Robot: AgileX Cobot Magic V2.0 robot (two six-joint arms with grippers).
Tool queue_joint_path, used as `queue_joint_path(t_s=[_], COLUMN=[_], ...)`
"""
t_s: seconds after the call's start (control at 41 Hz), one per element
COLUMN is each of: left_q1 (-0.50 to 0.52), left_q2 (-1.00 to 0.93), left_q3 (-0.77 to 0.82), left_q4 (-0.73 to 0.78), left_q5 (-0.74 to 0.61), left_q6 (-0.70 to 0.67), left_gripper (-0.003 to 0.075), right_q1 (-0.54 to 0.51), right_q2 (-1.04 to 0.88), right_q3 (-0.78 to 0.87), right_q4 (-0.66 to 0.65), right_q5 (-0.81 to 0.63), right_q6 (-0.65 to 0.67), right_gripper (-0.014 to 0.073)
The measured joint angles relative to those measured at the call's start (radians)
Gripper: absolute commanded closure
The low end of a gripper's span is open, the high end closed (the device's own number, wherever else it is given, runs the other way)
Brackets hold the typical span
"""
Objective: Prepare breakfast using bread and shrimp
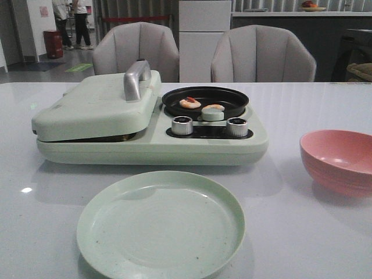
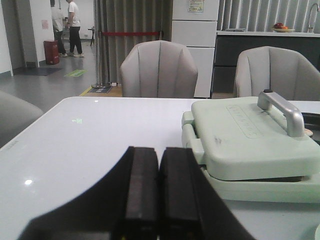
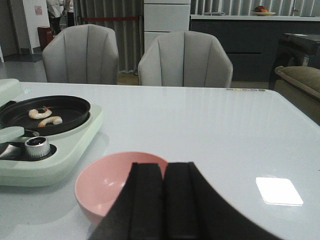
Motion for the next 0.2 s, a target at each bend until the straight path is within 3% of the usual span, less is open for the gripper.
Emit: queue_joint_path(t_s=[0.195], left_q1=[0.000], left_q2=[0.000], left_q3=[0.000], left_q4=[0.000], left_q5=[0.000], left_q6=[0.000], left_gripper=[0.0619], right_q1=[0.000], right_q2=[0.000], right_q3=[0.000], right_q4=[0.000], right_q5=[0.000], right_q6=[0.000], right_gripper=[0.0559])
